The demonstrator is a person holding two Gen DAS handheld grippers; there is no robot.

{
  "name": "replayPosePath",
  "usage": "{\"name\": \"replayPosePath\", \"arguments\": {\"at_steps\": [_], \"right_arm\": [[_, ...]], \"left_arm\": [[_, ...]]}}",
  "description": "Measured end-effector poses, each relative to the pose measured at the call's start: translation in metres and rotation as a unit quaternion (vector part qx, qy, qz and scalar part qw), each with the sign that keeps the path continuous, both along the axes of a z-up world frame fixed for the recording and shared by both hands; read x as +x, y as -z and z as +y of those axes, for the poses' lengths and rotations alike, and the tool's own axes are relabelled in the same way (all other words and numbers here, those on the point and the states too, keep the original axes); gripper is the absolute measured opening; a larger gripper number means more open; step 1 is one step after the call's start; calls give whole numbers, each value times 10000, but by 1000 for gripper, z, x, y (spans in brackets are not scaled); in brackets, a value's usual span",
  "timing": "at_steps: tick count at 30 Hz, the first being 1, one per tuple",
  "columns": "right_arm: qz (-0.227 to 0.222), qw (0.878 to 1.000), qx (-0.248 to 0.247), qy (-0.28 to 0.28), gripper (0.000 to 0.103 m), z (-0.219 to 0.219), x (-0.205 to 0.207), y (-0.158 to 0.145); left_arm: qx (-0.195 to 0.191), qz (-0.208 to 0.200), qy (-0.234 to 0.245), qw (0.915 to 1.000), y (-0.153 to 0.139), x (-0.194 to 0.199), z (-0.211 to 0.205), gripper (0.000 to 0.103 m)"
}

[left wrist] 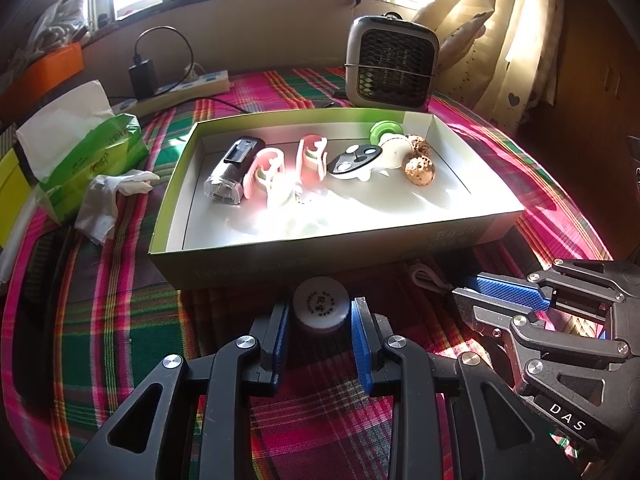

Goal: Organize objects
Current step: 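Lift the jar with the left tool while the right tool carries the cable over the box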

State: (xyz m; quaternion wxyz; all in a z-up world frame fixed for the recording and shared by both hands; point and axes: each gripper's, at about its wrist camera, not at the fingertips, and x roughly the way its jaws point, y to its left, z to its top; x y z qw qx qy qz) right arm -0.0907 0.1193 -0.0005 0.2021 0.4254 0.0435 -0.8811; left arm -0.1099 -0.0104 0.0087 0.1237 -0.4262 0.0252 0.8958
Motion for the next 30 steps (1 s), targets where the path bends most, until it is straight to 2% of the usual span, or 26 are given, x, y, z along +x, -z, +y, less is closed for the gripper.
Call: {"name": "replayPosePath", "arguments": {"at_steps": [13, 30], "right_arm": [[21, 9999, -140, 54, 13, 3, 3, -3], [316, 9988, -321, 166, 13, 10, 8, -29]], "left_arm": [[-2, 62, 35, 10000, -6, 6, 0, 25], [15, 350, 64, 9994, -30, 11, 0, 25]]}}
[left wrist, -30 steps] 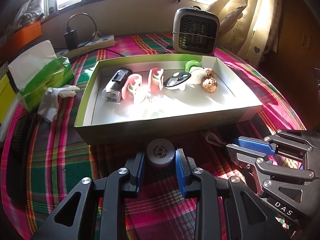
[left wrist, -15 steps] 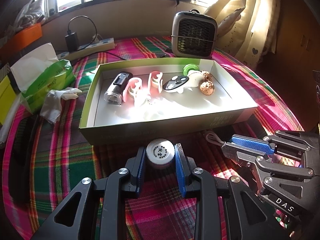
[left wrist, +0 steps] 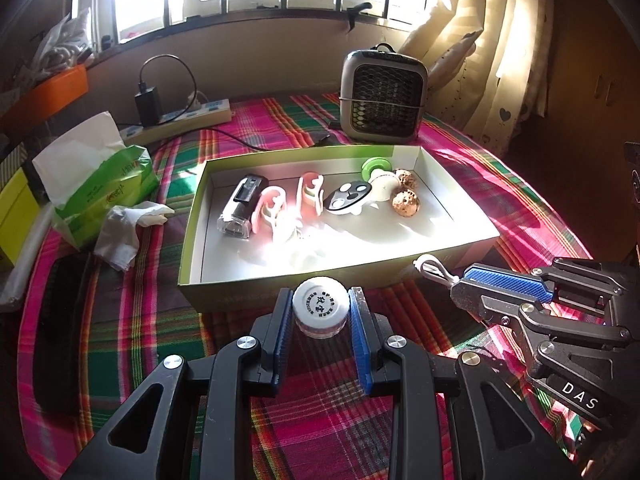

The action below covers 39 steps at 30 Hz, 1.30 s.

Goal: Organize objects
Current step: 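Lift the jar with the left tool while the right tool carries the cable over the box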

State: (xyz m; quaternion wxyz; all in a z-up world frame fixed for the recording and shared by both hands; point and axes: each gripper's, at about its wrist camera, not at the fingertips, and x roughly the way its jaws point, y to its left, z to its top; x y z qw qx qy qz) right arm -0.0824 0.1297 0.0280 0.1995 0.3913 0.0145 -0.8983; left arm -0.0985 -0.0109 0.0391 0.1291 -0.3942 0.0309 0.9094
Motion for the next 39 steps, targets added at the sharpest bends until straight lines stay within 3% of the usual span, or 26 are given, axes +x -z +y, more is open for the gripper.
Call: {"name": "replayPosePath", "arguments": {"at_steps": [20, 39], "right_arm": [[192, 9993, -52, 310, 13, 19, -30, -19], [-270, 9995, 154, 31, 13, 14, -77, 4]], "left_arm": [[231, 23, 179, 9996, -15, -27, 7, 25], [196, -225, 154, 9994, 5, -67, 13, 25]]}}
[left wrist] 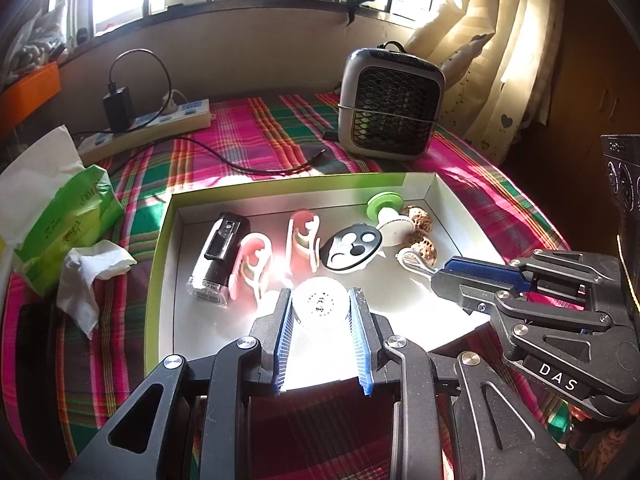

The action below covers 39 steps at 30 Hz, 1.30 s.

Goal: Organize objects
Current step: 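Lift the jar with the left tool while the right tool carries the cable over the box, then release the jar into the box with the left tool while the right tool drops the cable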

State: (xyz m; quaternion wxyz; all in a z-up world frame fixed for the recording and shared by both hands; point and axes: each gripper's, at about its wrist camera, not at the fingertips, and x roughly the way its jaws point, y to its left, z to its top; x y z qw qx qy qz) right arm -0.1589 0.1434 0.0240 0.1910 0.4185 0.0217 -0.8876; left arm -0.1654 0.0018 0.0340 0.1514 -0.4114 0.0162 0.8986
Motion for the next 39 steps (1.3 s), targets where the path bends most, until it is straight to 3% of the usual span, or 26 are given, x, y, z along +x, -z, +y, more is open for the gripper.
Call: {"name": "replayPosePath", "arguments": {"at_steps": [10, 20, 39], "right_arm": [[-222, 9996, 124, -105, 13, -2, -11, 11], [-231, 9995, 214, -76, 13, -1, -11, 11], [-235, 9992, 322, -13, 13, -2, -13, 14]], "left_arm": [[34, -42, 64, 10000, 5, -7, 4, 25], [-36, -104, 284, 9995, 11, -8, 16, 25], [-76, -207, 261, 9994, 17, -11, 17, 25]]}}
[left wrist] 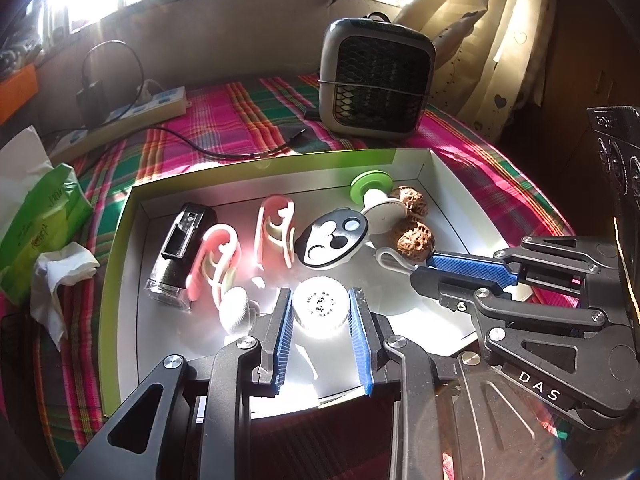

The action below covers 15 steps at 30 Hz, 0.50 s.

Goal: Organize objects
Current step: 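Release the jar into the box with the left tool while the right tool drops the cable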

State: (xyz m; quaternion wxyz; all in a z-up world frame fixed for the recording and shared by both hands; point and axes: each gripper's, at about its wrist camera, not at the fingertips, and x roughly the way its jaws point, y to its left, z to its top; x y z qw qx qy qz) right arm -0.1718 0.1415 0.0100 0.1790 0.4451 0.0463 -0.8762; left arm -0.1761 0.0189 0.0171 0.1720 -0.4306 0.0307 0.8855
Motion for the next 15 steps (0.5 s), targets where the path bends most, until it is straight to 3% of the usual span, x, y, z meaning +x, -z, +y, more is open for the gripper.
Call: {"name": "replayPosePath", "arguments": {"at_steps": [15], "right_arm": [[-7, 10000, -29, 39, 13, -1, 4, 1]], "left_arm": [[-89, -11, -55, 9999, -1, 0, 0, 26]]}}
